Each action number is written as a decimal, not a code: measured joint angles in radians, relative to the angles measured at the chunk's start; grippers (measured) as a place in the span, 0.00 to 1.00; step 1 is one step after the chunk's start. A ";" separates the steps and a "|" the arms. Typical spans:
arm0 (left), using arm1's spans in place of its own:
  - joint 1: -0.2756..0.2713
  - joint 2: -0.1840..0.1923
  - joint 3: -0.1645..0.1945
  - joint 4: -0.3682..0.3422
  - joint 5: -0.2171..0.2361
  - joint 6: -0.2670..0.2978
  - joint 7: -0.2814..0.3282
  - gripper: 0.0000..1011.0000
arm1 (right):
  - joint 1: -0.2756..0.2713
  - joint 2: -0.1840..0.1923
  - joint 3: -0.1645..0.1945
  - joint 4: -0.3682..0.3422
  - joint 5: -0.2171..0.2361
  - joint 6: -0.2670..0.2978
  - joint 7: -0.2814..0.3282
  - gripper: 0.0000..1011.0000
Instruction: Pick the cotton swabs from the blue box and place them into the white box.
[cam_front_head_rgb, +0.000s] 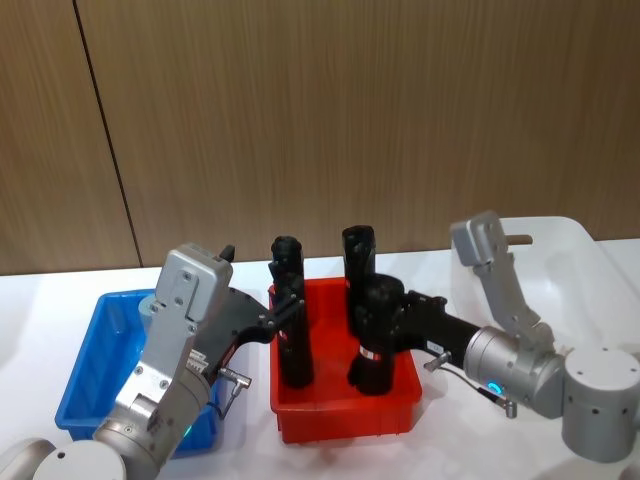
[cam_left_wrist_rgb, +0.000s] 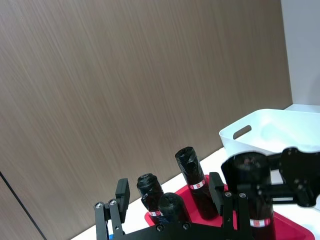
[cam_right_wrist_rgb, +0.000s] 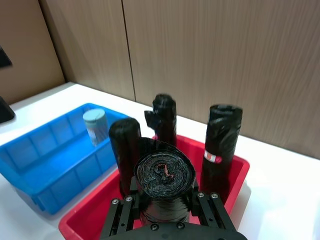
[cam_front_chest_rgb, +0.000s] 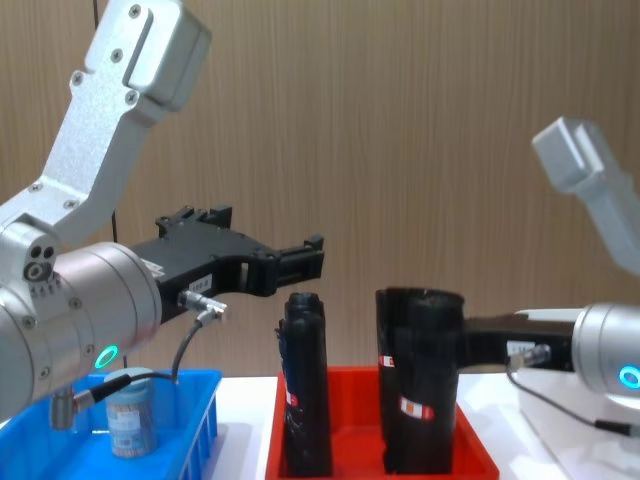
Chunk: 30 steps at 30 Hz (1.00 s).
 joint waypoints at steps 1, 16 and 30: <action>0.000 0.000 0.000 0.000 0.000 0.000 0.000 0.99 | -0.001 0.001 0.002 -0.007 0.002 0.000 -0.001 0.52; 0.000 0.000 0.000 0.000 0.000 0.000 0.000 0.99 | -0.026 0.061 0.060 -0.165 0.052 0.001 -0.039 0.52; 0.000 0.000 0.000 0.000 0.000 0.000 0.000 0.99 | -0.019 0.120 0.121 -0.208 0.061 -0.024 -0.084 0.52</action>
